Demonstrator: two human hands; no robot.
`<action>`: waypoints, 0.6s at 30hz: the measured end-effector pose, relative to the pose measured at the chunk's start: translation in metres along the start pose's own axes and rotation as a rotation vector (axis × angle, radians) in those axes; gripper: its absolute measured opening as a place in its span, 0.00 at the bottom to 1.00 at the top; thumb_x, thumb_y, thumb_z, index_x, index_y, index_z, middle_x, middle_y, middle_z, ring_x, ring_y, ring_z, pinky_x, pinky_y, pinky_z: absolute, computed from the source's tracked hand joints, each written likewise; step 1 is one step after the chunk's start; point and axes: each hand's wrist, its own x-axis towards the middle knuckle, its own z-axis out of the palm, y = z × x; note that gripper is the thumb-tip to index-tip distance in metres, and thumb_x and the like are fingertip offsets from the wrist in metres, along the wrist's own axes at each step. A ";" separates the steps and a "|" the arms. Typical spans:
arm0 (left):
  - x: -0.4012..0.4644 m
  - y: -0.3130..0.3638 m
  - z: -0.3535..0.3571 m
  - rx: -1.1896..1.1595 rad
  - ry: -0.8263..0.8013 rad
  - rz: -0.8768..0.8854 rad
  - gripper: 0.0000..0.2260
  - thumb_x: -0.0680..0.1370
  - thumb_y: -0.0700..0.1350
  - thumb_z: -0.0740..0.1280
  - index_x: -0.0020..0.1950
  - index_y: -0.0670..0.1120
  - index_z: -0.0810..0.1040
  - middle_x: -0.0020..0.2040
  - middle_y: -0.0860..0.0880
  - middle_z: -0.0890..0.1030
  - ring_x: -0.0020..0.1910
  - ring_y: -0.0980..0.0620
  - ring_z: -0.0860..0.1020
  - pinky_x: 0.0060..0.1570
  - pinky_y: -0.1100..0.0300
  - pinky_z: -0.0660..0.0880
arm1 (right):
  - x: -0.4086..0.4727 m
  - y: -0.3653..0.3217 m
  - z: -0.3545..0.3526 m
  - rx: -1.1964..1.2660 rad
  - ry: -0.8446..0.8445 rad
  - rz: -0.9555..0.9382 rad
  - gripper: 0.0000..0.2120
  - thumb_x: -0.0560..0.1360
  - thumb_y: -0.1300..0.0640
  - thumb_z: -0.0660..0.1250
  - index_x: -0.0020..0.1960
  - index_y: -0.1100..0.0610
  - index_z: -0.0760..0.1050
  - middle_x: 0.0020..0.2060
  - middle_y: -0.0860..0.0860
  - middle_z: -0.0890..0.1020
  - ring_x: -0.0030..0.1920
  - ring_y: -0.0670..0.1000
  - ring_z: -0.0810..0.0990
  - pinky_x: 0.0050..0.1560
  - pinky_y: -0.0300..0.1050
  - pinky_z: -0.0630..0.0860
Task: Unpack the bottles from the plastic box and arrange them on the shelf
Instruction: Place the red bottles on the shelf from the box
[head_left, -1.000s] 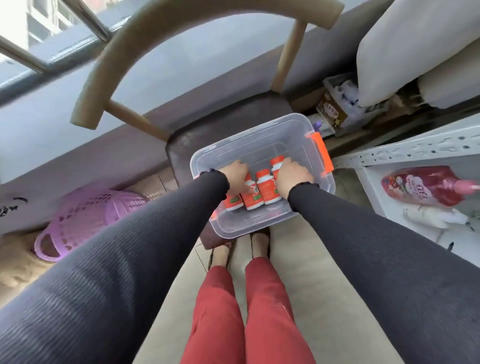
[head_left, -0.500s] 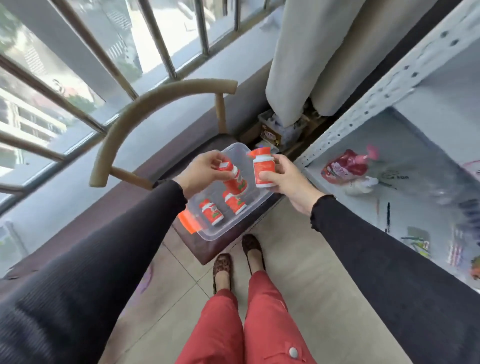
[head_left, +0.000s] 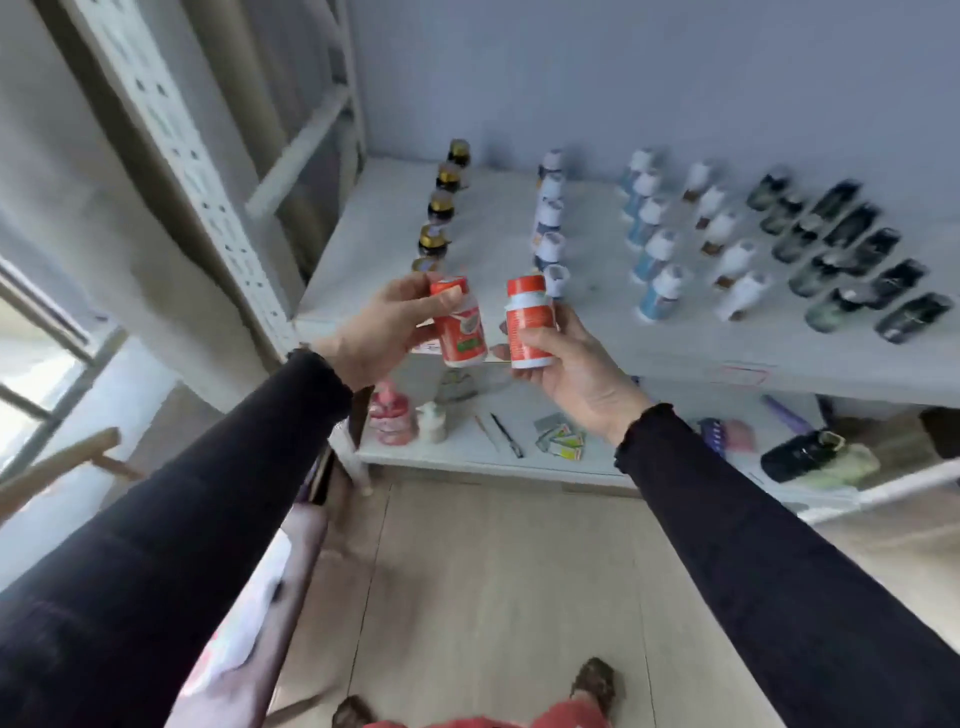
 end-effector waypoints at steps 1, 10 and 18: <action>0.015 0.004 0.036 0.004 -0.042 0.008 0.12 0.78 0.43 0.69 0.60 0.42 0.78 0.53 0.47 0.84 0.54 0.50 0.82 0.61 0.53 0.77 | -0.013 -0.019 -0.029 0.030 0.030 -0.029 0.18 0.72 0.63 0.68 0.60 0.56 0.70 0.49 0.57 0.80 0.48 0.58 0.83 0.44 0.49 0.80; 0.119 0.007 0.330 -0.036 -0.307 -0.004 0.10 0.82 0.47 0.62 0.62 0.46 0.74 0.58 0.42 0.81 0.58 0.41 0.79 0.64 0.40 0.74 | -0.108 -0.146 -0.272 -0.225 0.276 -0.191 0.30 0.72 0.60 0.76 0.67 0.52 0.64 0.59 0.55 0.79 0.55 0.55 0.83 0.57 0.56 0.79; 0.214 0.004 0.476 -0.018 -0.417 -0.057 0.11 0.83 0.48 0.61 0.60 0.44 0.74 0.48 0.47 0.84 0.47 0.49 0.82 0.47 0.54 0.81 | -0.111 -0.209 -0.408 -0.371 0.405 -0.229 0.23 0.77 0.53 0.73 0.68 0.46 0.69 0.59 0.51 0.80 0.60 0.53 0.81 0.57 0.51 0.80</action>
